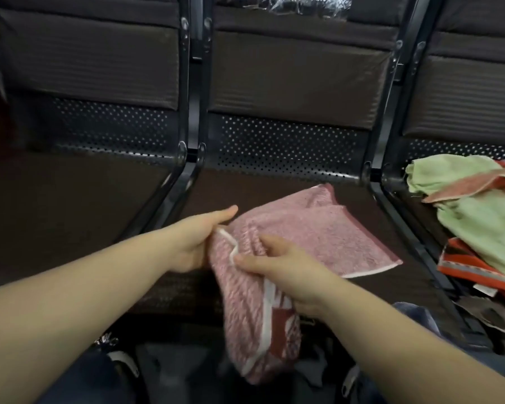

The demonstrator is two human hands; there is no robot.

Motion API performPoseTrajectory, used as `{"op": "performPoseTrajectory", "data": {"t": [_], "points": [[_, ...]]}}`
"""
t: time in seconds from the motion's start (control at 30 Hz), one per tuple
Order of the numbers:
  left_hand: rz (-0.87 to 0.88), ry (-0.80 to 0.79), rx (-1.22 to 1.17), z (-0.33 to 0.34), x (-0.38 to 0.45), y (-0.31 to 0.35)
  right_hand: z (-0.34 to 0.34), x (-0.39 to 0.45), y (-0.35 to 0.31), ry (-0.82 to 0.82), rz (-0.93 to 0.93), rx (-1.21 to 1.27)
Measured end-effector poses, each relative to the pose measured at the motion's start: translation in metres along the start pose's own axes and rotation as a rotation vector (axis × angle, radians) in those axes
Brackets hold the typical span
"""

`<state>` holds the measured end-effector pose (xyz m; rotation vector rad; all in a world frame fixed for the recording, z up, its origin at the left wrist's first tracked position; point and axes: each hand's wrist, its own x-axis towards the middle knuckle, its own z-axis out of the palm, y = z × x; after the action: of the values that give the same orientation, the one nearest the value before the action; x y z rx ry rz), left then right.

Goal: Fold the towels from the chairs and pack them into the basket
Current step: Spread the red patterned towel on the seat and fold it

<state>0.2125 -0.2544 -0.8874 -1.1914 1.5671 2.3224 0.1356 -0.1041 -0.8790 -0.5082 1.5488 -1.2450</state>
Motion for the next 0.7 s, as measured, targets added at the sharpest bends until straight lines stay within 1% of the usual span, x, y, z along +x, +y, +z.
{"op": "performPoseTrajectory", "data": {"t": [0.03, 0.13, 0.17, 0.23, 0.3, 0.33, 0.37, 0.4, 0.43, 0.53, 0.6, 0.67, 0.7], "points": [[0.012, 0.004, 0.006, 0.001, 0.0, 0.0, 0.008, 0.0, 0.006, 0.009, 0.003, 0.05], [0.066, 0.031, 0.036, 0.003, -0.002, -0.003, 0.025, 0.011, 0.021, 0.166, 0.112, 0.331], [0.06, -0.002, 0.041, 0.002, -0.004, -0.004, 0.025, 0.017, 0.024, 0.217, 0.14, 0.404], [0.006, -0.128, 0.069, 0.001, -0.01, -0.008, 0.018, 0.026, 0.021, 0.335, 0.144, 0.491], [-0.046, -0.287, 0.096, 0.001, -0.016, -0.013, 0.006, 0.03, 0.015, 0.421, 0.126, 0.501], [-0.068, -0.334, 0.099, 0.001, -0.018, -0.015, 0.001, 0.031, 0.013, 0.45, 0.112, 0.492], [-0.083, -0.344, 0.091, 0.001, -0.019, -0.018, -0.002, 0.031, 0.013, 0.46, 0.091, 0.464], [-0.095, -0.332, 0.06, 0.001, -0.019, -0.02, -0.001, 0.027, 0.013, 0.447, 0.076, 0.415], [-0.105, -0.292, 0.025, 0.001, -0.02, -0.022, 0.002, 0.021, 0.013, 0.397, 0.053, 0.371], [-0.062, -0.068, -0.068, -0.002, -0.021, -0.021, 0.021, -0.005, 0.017, 0.164, -0.014, 0.211], [-0.042, -0.002, -0.078, -0.003, -0.026, -0.018, 0.032, -0.02, 0.02, 0.013, -0.021, 0.06], [-0.032, 0.006, -0.046, -0.004, -0.027, -0.018, 0.036, -0.026, 0.025, -0.029, -0.012, 0.035], [-0.019, 0.017, -0.029, -0.003, -0.028, -0.018, 0.034, -0.024, 0.026, 0.01, -0.016, 0.053]]}}
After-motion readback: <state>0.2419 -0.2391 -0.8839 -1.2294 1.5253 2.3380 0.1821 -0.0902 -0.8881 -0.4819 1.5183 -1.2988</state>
